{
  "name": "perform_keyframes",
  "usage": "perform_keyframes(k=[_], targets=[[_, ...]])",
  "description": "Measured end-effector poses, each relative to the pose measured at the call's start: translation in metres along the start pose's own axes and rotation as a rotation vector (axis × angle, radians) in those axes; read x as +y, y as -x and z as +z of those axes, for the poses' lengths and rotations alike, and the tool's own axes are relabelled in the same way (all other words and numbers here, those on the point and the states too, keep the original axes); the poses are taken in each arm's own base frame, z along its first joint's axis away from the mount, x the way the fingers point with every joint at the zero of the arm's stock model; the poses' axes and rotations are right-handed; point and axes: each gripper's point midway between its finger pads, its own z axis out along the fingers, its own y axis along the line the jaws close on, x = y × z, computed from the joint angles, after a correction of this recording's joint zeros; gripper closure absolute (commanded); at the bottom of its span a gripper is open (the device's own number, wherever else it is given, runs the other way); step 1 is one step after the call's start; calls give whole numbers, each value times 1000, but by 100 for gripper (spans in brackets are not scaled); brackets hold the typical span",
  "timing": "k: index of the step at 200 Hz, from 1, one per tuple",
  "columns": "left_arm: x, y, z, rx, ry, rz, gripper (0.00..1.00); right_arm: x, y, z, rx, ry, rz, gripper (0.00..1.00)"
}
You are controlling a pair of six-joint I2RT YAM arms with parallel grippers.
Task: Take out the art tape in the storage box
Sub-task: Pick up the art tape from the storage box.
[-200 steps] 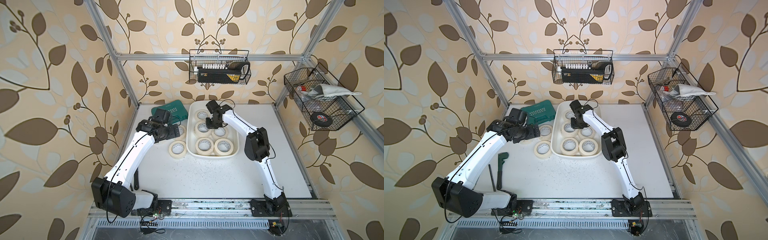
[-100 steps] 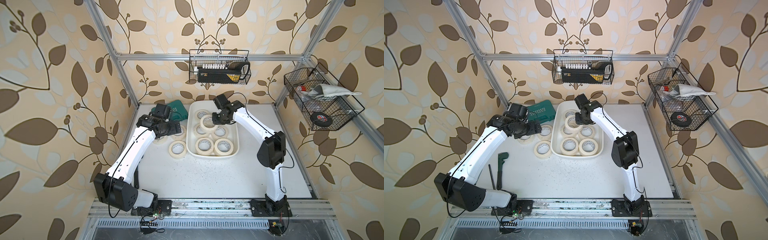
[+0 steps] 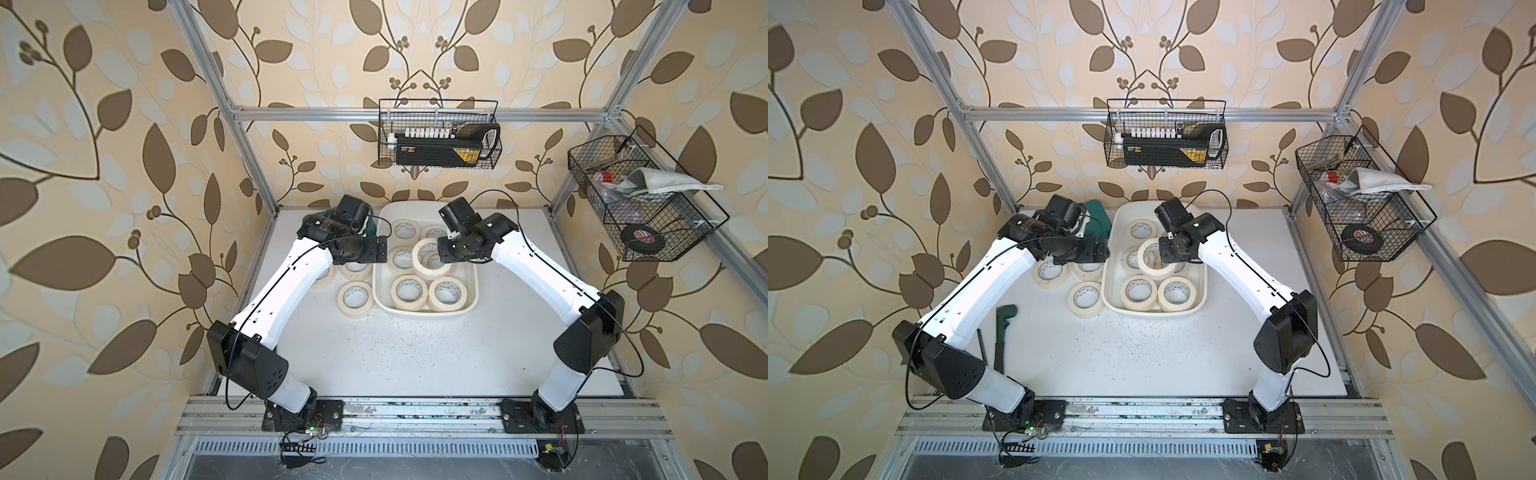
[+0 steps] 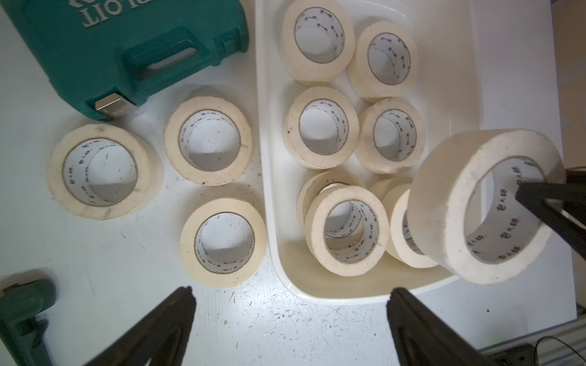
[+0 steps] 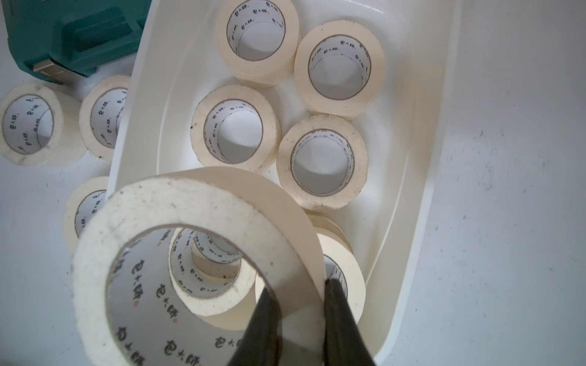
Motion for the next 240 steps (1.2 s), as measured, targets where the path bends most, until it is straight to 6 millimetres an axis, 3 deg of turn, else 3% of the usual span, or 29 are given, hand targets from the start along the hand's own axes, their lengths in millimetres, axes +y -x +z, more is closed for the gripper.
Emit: perform_keyframes(k=[65,110,149,173,200,240], targets=[[-66,-25,21,86,-142,162,6,0,-34,-14,23,6,-12,98],[-81,-41,51,165,-148,201,9,6,-39,-13,27,12,-12,98],[-84,-43,64,187,-141,206,14,13,-42,-15,26,20,-24,98],[-84,-43,72,197,-132,196,25,17,-43,-15,26,25,-29,98],[-85,-41,76,194,-131,180,46,21,-45,-15,26,30,-31,97],[-89,-41,77,189,-134,170,71,26,-46,-12,27,35,-35,83]])
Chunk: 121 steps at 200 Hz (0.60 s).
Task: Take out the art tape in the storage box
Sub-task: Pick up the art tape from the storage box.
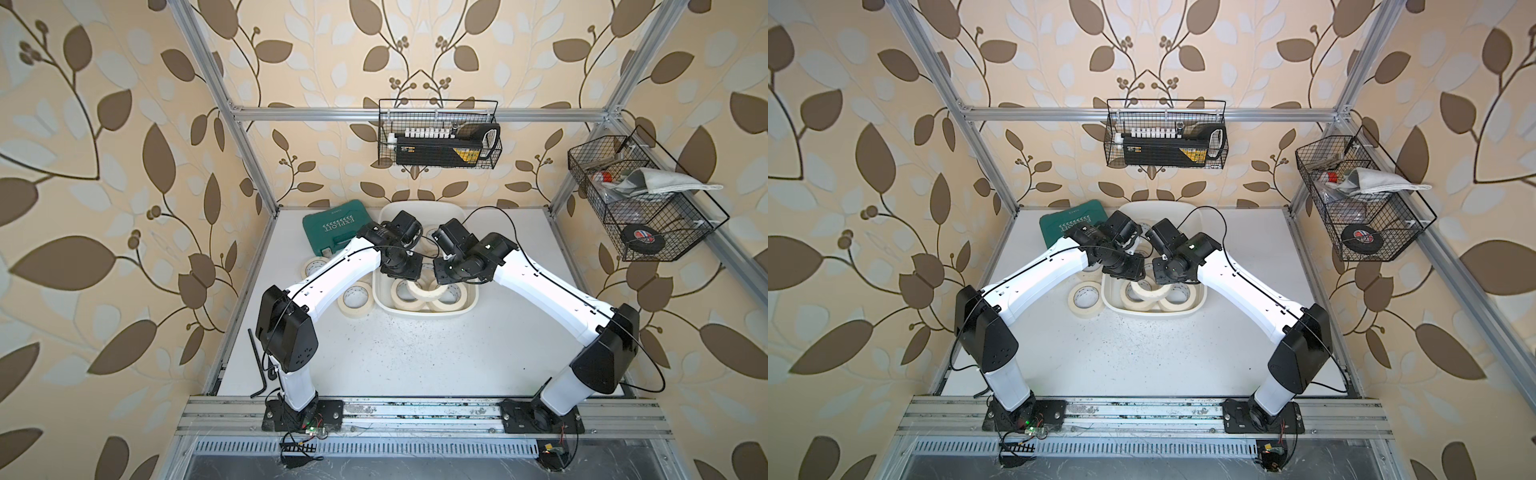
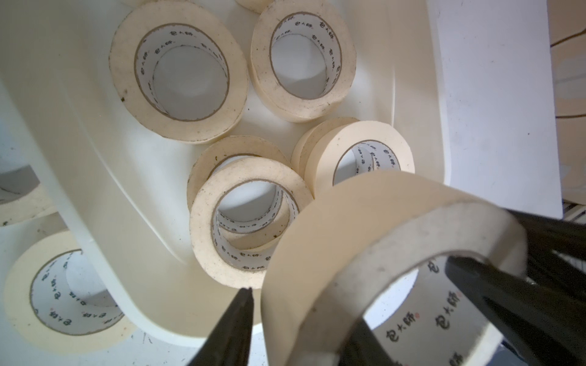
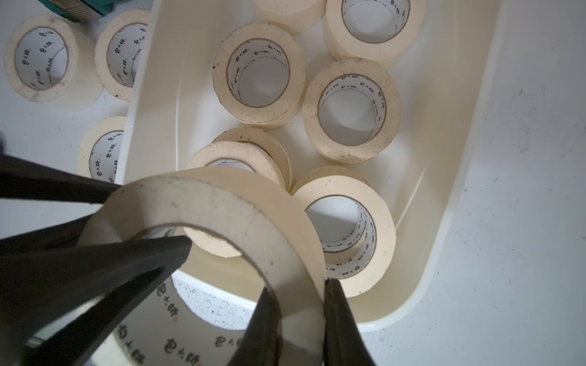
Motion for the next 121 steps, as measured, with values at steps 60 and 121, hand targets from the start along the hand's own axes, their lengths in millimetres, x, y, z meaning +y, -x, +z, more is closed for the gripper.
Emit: perform_keyframes(k=[60,121], targets=[[10,-3,5,11,63,-20,94,7,7,0,-37,16,4,55],[16,-1,4,2,83,-42,99,11,9,-19,-90,27,-19,42]])
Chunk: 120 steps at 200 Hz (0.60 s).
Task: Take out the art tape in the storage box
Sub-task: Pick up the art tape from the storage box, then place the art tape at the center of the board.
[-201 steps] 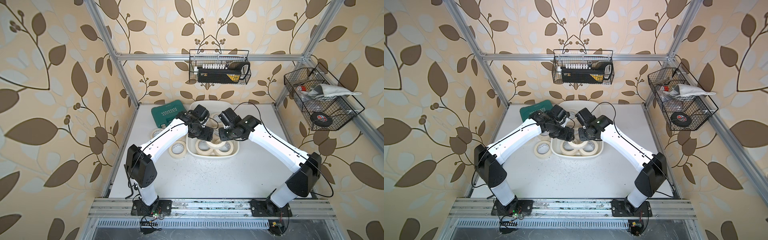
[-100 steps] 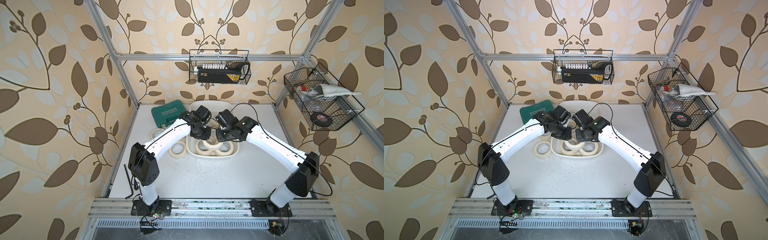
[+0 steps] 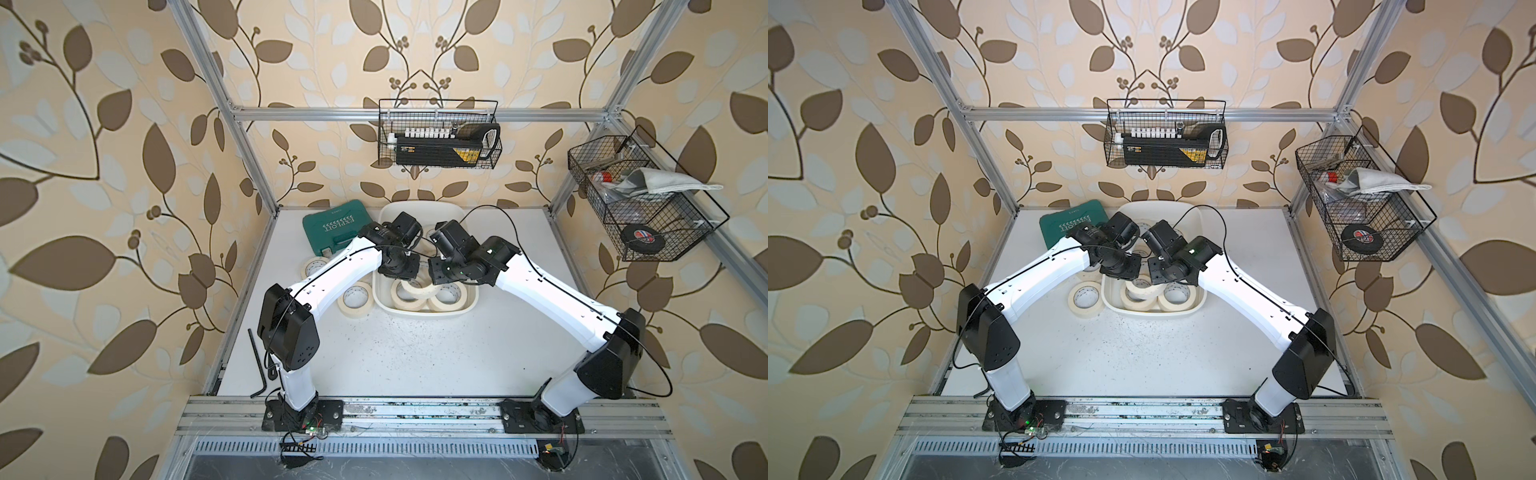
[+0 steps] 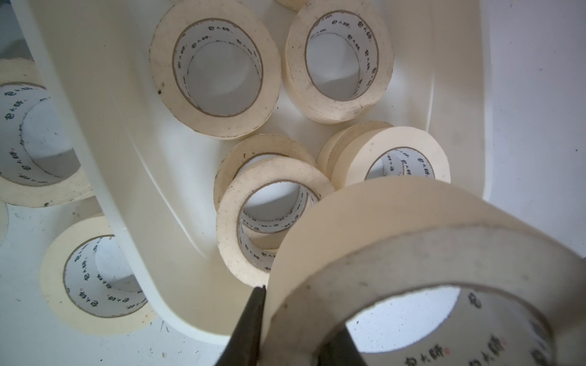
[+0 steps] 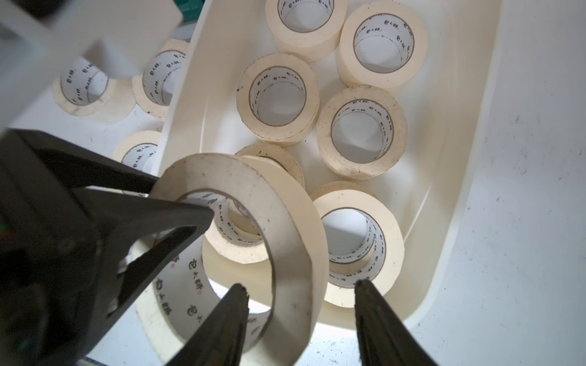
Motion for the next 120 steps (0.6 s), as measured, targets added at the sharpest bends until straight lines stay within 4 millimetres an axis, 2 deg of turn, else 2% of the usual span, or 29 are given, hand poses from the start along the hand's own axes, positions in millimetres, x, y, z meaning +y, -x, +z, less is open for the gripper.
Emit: perform_keyframes(k=[22,47,69,85,120], targets=[[7,-1,2,8,10,-25,100,-3,5,-13,-34,7,8,39],[28,0,4,21,34,-81,100,-5,10,-25,-71,17,17,38],[60,0,3,30,62,-176,100,-7,13,-36,-99,31,25,36],[90,-3,-1,29,83,-271,100,-8,13,-41,-113,36,27,35],[149,-24,-17,18,125,-454,100,-10,12,-40,-112,32,26,35]])
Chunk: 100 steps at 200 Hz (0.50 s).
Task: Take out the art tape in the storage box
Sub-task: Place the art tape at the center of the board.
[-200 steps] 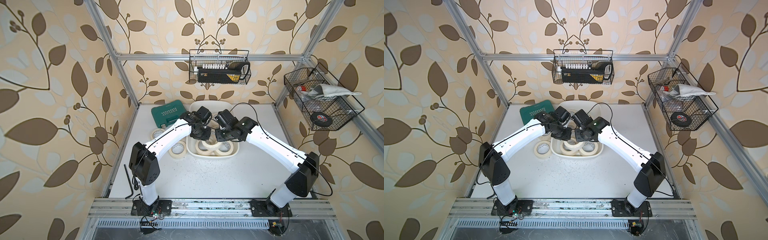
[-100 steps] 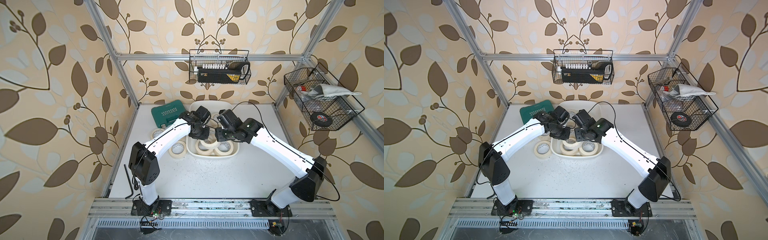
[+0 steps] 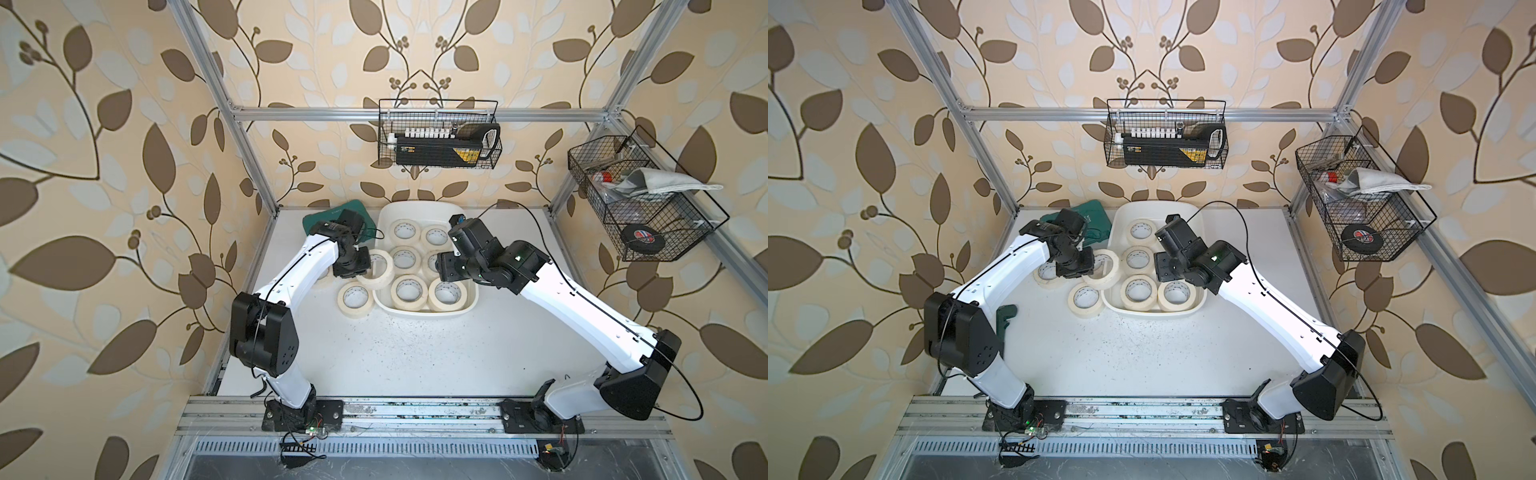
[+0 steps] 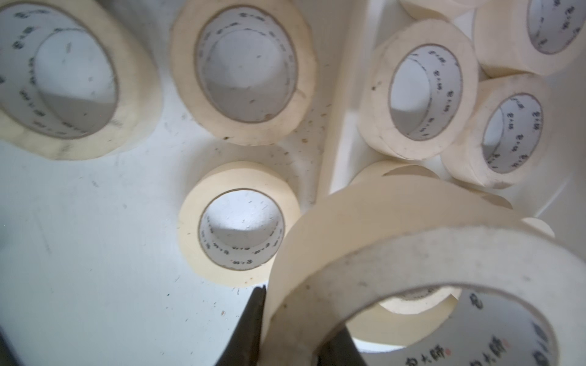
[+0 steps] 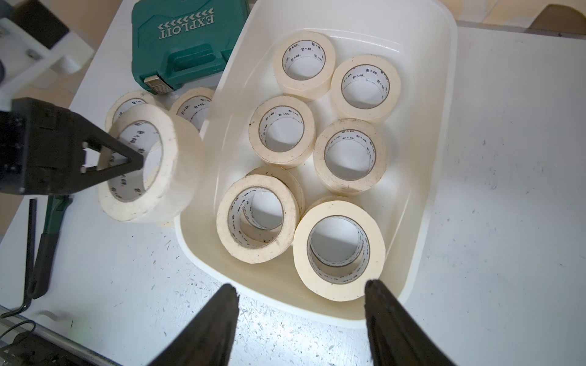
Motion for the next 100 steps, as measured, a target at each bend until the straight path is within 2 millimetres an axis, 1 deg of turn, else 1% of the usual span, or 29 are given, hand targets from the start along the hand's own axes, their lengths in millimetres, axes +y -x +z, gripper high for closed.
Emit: perform_keyframes(k=[37,52,73,100], targets=[[46,-7,-8,-1,10,-152,100,0,-1,2,5,-2,-1,35],[66,-14,-6,14,22,-218,100,0,-1,3,6,-3,-2,35],[89,-25,1,43,45,-293,100,0,-3,5,12,-6,-4,35],[113,-42,5,63,73,-371,100,0,-6,9,24,-12,-7,35]])
